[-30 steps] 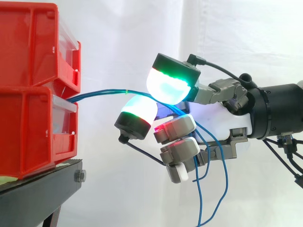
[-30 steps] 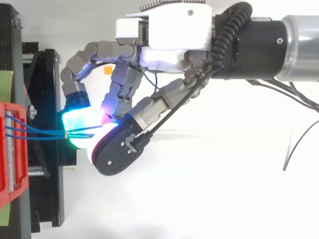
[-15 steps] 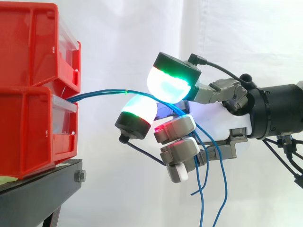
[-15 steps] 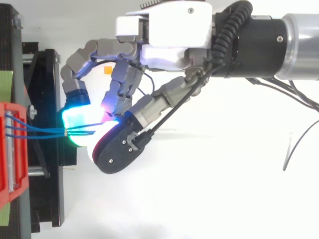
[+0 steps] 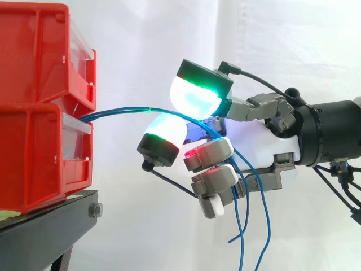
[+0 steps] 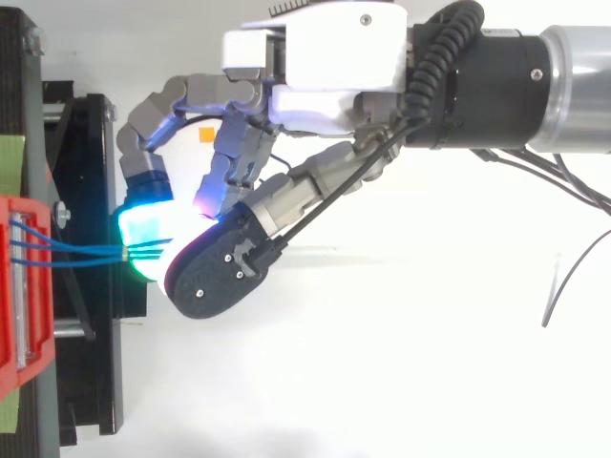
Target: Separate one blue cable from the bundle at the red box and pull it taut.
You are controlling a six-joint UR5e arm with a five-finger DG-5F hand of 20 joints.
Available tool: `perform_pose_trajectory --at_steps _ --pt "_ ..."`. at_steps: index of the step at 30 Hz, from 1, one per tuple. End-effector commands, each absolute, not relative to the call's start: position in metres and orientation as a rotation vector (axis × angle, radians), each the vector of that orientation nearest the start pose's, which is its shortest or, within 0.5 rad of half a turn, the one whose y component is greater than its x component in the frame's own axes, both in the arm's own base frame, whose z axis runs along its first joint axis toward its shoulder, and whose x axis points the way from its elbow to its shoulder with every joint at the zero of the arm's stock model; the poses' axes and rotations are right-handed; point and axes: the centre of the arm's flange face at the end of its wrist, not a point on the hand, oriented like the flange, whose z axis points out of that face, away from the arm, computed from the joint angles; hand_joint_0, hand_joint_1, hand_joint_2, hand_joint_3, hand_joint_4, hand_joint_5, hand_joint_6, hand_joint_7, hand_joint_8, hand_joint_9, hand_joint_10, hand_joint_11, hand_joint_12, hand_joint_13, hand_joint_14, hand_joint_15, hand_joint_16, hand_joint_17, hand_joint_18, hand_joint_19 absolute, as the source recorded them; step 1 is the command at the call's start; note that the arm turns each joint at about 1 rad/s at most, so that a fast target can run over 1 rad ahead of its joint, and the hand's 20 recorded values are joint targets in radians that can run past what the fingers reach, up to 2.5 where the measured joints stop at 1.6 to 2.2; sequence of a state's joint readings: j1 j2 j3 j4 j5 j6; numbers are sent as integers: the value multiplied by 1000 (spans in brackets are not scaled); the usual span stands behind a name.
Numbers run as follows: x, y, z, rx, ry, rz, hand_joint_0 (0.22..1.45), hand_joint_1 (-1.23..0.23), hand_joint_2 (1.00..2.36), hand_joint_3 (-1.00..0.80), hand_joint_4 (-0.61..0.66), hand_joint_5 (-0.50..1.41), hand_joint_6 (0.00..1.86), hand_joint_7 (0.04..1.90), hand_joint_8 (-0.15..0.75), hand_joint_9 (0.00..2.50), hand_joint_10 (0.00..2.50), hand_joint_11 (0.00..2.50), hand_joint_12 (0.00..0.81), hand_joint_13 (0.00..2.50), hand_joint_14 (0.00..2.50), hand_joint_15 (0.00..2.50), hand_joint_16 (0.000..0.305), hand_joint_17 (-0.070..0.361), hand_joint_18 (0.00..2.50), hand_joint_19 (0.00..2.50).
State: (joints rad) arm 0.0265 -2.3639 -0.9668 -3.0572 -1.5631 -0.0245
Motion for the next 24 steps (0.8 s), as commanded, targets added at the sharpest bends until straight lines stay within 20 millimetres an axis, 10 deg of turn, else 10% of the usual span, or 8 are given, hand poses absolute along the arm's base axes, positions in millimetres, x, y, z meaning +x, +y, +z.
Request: perform_pose_trajectory --at_steps 1,10,15,24 --pt "780 -113 278 1255 1314 1154 574 -665 1000 -500 76 -159 822 1076 295 1222 16 1420 328 1151 23 1239 39 88 843 804" --pt "780 -113 278 1255 1314 1154 630 -686 1001 -490 57 -154 818 1094 297 1223 17 1420 321 1141 24 1250 38 85 822 813" --pt "780 -113 278 1255 1314 1154 609 -784 1023 -133 0 -158 870 1220 299 1212 19 1438 325 1132 24 1251 39 88 812 812" --pt "780 -114 277 1257 1314 1152 736 -947 1015 -311 -56 -180 891 1214 295 1174 17 1429 336 1118 24 1255 41 91 844 814"
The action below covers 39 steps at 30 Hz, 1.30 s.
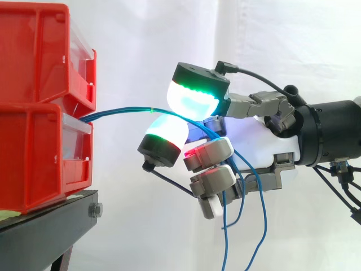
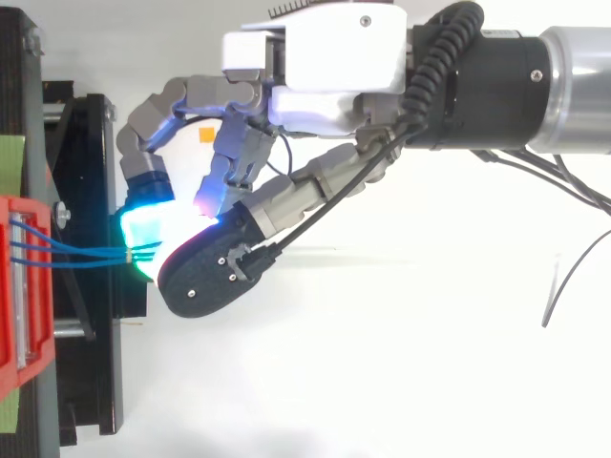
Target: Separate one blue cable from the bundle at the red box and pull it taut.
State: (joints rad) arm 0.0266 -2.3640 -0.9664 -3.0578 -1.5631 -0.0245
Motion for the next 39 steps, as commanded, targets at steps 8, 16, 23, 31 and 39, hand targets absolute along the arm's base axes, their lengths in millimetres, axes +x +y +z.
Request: perform_pose_trajectory --at_steps 8,16,23,31,39 --pt "780 -113 277 1257 1315 1153 842 -967 1002 -472 -89 -181 896 1245 295 1184 19 1444 344 1138 25 1243 41 91 850 839" --pt "780 -114 277 1258 1315 1152 845 -975 1002 -475 -65 -187 900 1186 280 1166 18 1435 345 1145 24 1251 41 92 857 835" --pt "780 -114 277 1258 1315 1152 830 -991 1000 -500 -62 -189 893 1170 269 1121 18 1411 345 1126 27 1226 42 94 872 784" --pt "780 -114 277 1258 1315 1152 786 -972 1000 -500 -46 -191 893 1146 276 1118 18 1411 350 1124 27 1207 42 93 893 769" --pt "780 -114 278 1257 1314 1152 645 -791 1000 -500 17 -176 869 1081 281 1189 17 1425 344 1123 26 1209 41 92 896 797"
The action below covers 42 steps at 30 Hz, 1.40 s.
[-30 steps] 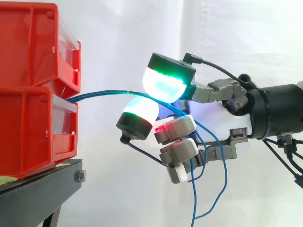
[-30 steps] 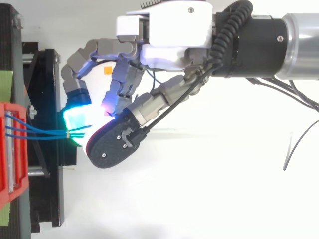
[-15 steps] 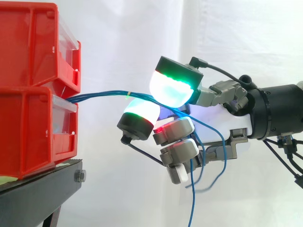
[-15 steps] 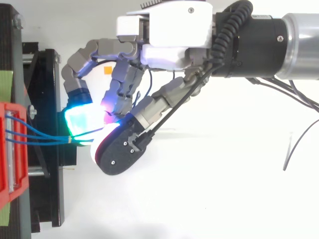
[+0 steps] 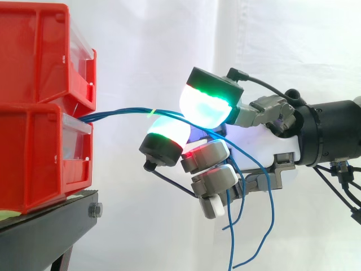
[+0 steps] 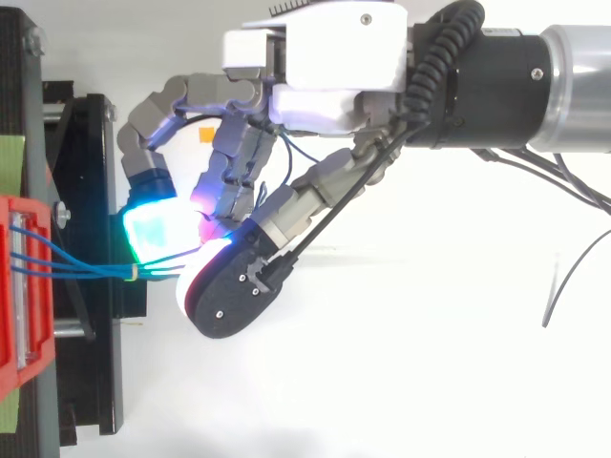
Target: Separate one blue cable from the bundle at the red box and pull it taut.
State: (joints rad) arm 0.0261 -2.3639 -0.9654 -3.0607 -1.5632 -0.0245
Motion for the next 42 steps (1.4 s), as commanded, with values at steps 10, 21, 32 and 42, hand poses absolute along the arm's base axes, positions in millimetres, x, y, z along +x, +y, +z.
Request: perform_pose_trajectory --at_steps 10,21,32,42 --pt "781 -111 278 1254 1314 1156 545 -629 1000 -500 60 -158 832 1094 297 1242 16 1416 341 1118 23 1201 42 95 864 813" --pt "780 -110 277 1256 1318 1155 518 -657 1000 -500 70 -156 823 1107 307 1248 16 1421 352 1110 23 1199 44 100 847 814" --pt "781 -110 278 1253 1315 1157 572 -855 1000 -500 43 -171 823 1135 283 1196 18 1434 338 1097 23 1219 43 97 802 834" --pt "781 -110 277 1256 1318 1155 600 -777 1015 -284 38 -168 835 1130 285 1200 19 1416 333 1094 24 1216 41 93 792 837"
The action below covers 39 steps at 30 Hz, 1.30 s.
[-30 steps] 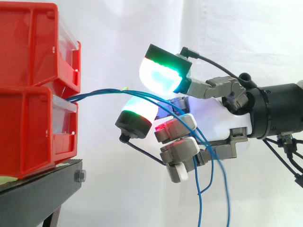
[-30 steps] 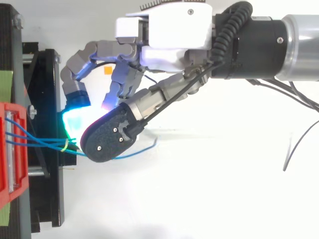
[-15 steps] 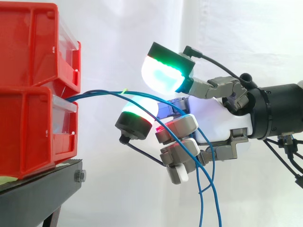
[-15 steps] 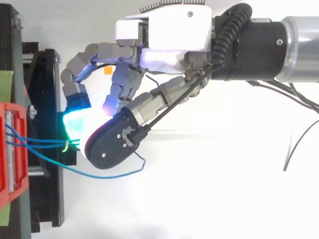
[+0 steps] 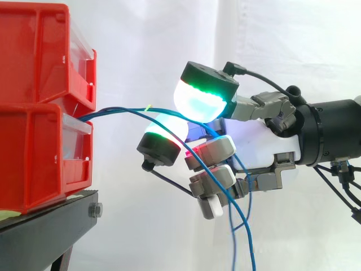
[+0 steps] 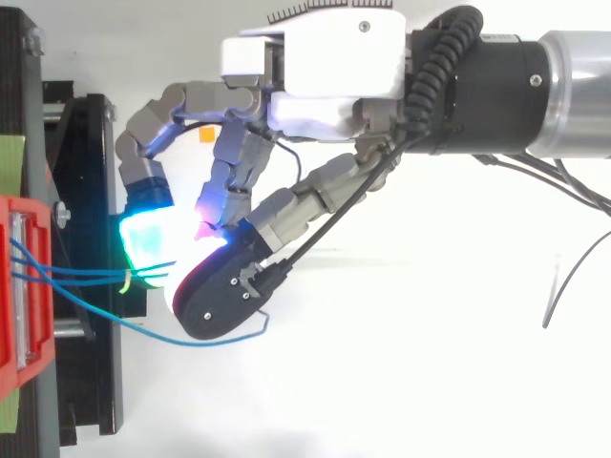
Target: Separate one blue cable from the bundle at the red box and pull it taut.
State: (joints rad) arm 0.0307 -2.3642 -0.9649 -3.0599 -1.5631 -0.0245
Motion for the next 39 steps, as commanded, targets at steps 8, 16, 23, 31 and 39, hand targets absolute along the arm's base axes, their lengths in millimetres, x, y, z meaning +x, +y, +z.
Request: perform_pose_trajectory --at_steps 8,16,23,31,39 --pt "780 -110 277 1256 1318 1155 582 -684 1015 -254 25 -146 788 1145 282 1206 20 1411 321 1076 24 1226 40 89 754 841" --pt "780 -110 277 1255 1317 1156 587 -625 1015 -225 35 -130 757 1173 304 1222 19 1401 337 1079 21 1205 41 92 746 838" --pt "780 -110 278 1255 1317 1156 597 -556 1015 -226 47 -128 748 1202 295 1223 19 1392 328 1069 21 1210 40 89 723 836" --pt "780 -109 278 1255 1319 1156 603 -510 1016 -254 68 -132 748 1211 279 1211 19 1406 302 1052 22 1219 36 82 691 849" --pt "781 -109 278 1252 1316 1158 611 -490 1016 -264 98 -134 758 1202 283 1222 20 1396 296 1046 22 1208 35 80 685 839"
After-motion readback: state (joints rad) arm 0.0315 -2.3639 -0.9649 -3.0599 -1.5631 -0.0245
